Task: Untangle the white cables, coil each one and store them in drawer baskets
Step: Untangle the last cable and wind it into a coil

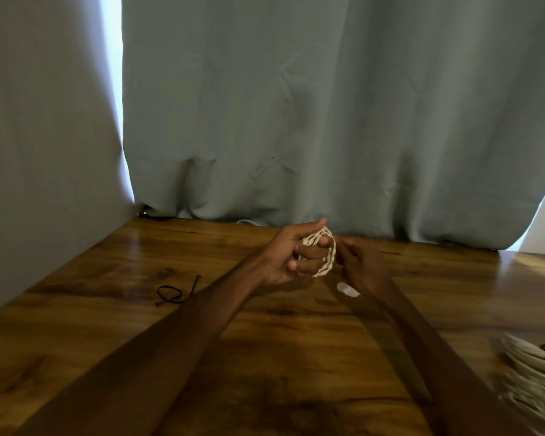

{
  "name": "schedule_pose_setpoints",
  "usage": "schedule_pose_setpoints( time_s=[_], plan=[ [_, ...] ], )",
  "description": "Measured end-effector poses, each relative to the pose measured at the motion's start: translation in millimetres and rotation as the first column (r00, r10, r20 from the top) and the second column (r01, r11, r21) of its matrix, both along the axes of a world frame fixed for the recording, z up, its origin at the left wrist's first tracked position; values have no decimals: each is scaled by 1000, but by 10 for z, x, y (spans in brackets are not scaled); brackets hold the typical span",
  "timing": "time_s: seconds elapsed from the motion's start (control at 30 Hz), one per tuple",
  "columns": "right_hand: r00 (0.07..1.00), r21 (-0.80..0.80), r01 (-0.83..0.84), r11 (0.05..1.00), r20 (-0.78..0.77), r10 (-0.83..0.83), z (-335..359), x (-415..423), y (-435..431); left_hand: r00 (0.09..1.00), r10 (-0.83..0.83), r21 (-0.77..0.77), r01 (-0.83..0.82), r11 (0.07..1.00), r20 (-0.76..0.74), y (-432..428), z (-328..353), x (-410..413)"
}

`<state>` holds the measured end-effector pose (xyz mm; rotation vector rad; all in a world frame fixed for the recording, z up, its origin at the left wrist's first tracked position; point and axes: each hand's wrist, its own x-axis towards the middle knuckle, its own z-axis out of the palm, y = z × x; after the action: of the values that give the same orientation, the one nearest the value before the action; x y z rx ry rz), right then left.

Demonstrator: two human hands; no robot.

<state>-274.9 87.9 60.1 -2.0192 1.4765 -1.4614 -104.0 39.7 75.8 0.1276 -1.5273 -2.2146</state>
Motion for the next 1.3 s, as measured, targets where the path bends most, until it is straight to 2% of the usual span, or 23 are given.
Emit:
schedule_pose_setpoints(
  time_s=[0.07,0.2,0.33,0.43,0.6,0.73,0.87,0.93,1.03,1.1,1.17,1.3],
  plan=[
    [996,89,-47,995,-70,53,-76,84,-30,998,45,28,-43,999,-54,-29,-23,-4],
    [975,314,-188,931,-59,216,-185,275,-47,967,226,109,-213,971,-115,-84,-40,37],
    [947,471,-268,840,-32,320,-273,446,25,863,495,193,-471,861,-103,-136,-37,45],
    [934,519,-300,800,-9,356,-171,480,63,761,648,185,-632,752,-33,-203,-61,19],
    [921,588,-386,711,198,336,-64,513,156,595,803,113,-801,588,35,-288,-113,39],
    [915,530,-398,749,282,288,18,602,201,526,847,14,-850,526,83,-277,-115,93],
    [864,502,-478,721,416,283,174,565,263,523,847,-121,-839,531,94,-251,-127,96],
    [814,471,-530,706,517,266,244,530,274,502,859,-244,-825,510,99,-266,-168,80],
    [785,404,-556,726,542,300,288,456,257,527,844,-450,-733,510,98,-236,-200,62],
    [804,336,-522,784,499,322,263,401,228,600,793,-515,-649,560,106,-212,-219,49],
    [860,261,-429,865,412,302,211,339,178,695,700,-512,-547,662,164,-120,-209,28],
    [919,117,-259,959,334,207,175,216,104,766,557,-435,-403,805,322,46,-147,13]
  ],
)
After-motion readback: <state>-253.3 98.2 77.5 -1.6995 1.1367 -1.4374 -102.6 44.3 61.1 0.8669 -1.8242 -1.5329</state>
